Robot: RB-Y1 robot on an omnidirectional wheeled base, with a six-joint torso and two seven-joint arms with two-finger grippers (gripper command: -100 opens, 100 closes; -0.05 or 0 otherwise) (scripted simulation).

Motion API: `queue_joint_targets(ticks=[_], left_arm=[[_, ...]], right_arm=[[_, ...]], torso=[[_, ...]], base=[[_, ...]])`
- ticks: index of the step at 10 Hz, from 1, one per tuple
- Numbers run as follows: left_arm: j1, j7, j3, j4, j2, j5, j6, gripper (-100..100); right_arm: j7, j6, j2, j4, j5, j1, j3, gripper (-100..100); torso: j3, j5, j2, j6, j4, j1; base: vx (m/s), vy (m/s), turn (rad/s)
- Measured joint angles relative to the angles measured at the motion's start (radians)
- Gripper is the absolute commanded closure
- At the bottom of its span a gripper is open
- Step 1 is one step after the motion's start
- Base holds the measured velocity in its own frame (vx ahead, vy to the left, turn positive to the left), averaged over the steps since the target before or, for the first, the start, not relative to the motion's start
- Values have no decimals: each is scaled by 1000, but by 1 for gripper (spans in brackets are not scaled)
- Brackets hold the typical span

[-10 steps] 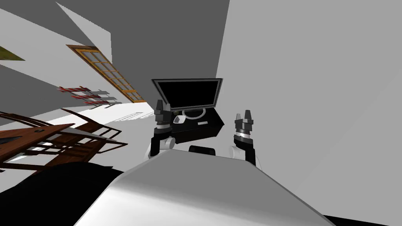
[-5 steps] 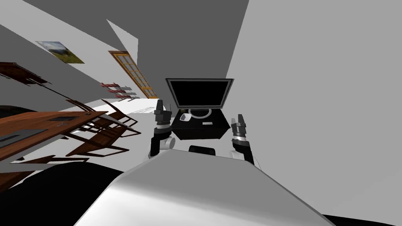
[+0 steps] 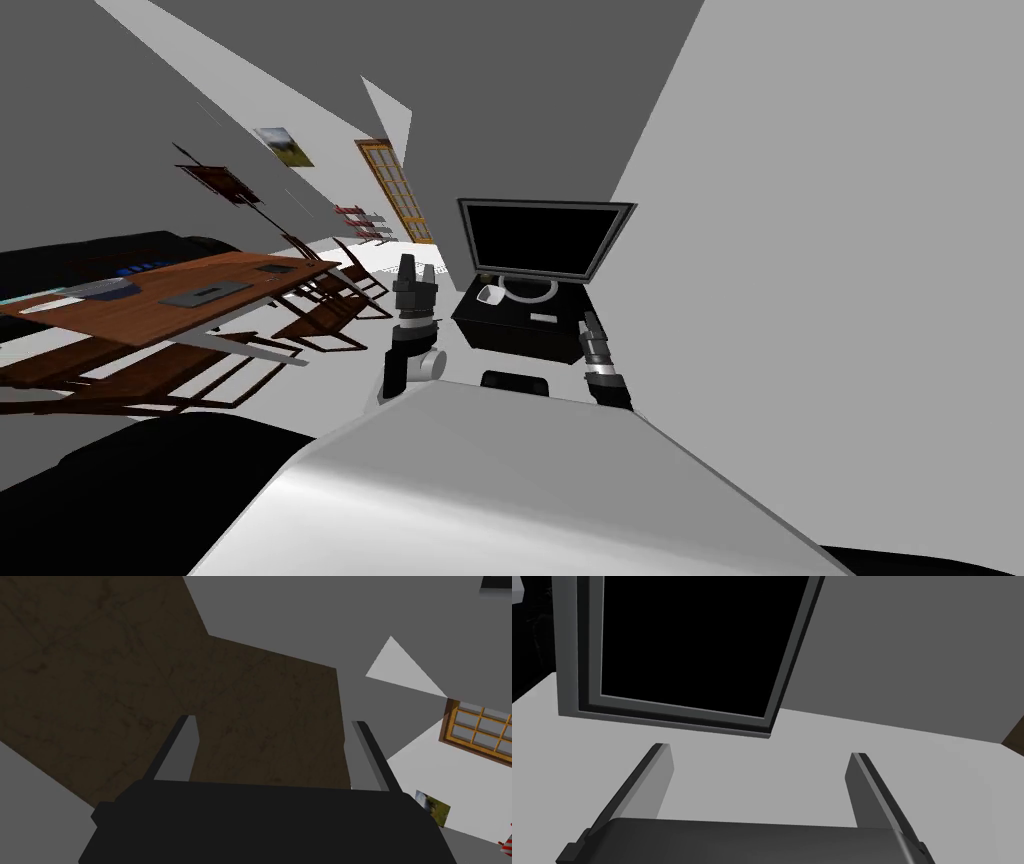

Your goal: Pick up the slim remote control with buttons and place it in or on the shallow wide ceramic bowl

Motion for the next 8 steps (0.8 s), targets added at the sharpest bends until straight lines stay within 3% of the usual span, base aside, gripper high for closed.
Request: queue_joint_targets(ticks=[5,7,8], left_arm=[[0,0,0,0,0,0,0,0],[0,0,0,0,0,0,0,0],[0,0,0,0,0,0,0,0]], right_arm=[[50,-15,-127,120,-13,77,59,-100],[75,3,-151,182,-13,67,88,-100],[89,13,-189,215,-22,75,103,-100]], torso=[[-1,0,-2,-1,0,-1],[-2,0,-3,0,-1,-1],[-2,0,-4,-1,-1,-1]], base=[[18,8,338],[43,5,373],[50,-6,274]])
